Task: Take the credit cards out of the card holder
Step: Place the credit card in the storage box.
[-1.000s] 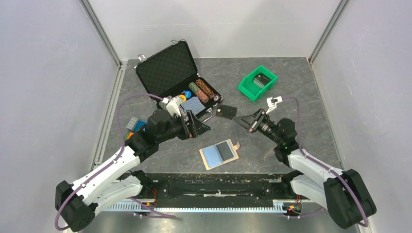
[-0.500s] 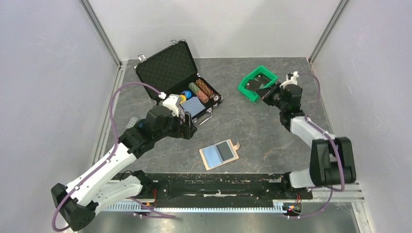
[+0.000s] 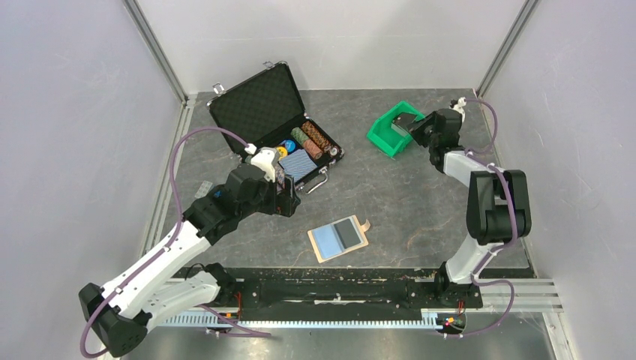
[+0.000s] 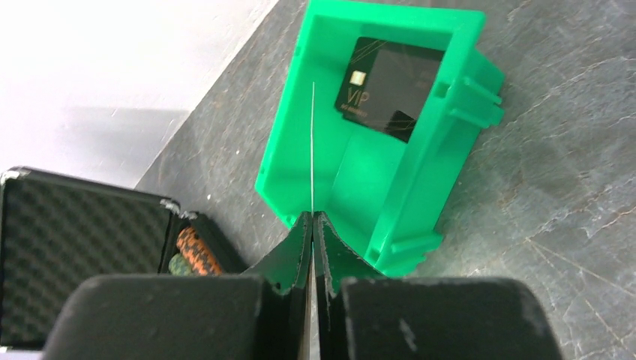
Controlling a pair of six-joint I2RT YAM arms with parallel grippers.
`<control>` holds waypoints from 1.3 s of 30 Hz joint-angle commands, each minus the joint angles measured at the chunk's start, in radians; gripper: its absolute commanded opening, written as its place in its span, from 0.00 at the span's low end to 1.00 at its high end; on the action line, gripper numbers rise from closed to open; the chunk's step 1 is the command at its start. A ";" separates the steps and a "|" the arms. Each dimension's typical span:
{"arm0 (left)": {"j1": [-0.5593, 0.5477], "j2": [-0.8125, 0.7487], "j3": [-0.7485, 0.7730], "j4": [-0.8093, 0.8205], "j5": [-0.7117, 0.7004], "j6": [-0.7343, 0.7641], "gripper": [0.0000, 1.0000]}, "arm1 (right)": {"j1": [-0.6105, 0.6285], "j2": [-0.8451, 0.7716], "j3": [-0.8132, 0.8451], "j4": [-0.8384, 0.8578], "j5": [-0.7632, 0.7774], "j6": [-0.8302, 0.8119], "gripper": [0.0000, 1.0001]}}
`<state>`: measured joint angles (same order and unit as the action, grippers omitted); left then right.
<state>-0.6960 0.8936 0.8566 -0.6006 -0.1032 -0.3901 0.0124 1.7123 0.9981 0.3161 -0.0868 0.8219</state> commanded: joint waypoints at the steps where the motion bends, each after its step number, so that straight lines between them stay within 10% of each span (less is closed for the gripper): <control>1: 0.001 -0.030 0.021 -0.001 -0.019 0.065 1.00 | -0.006 0.068 0.076 -0.001 0.071 0.061 0.00; 39: 0.001 -0.120 -0.003 0.031 -0.041 0.084 1.00 | -0.007 0.207 0.131 0.092 0.125 0.252 0.00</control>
<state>-0.6960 0.7807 0.8497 -0.5964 -0.1276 -0.3843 0.0090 1.9163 1.1404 0.3584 0.0082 1.0531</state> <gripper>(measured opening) 0.996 0.005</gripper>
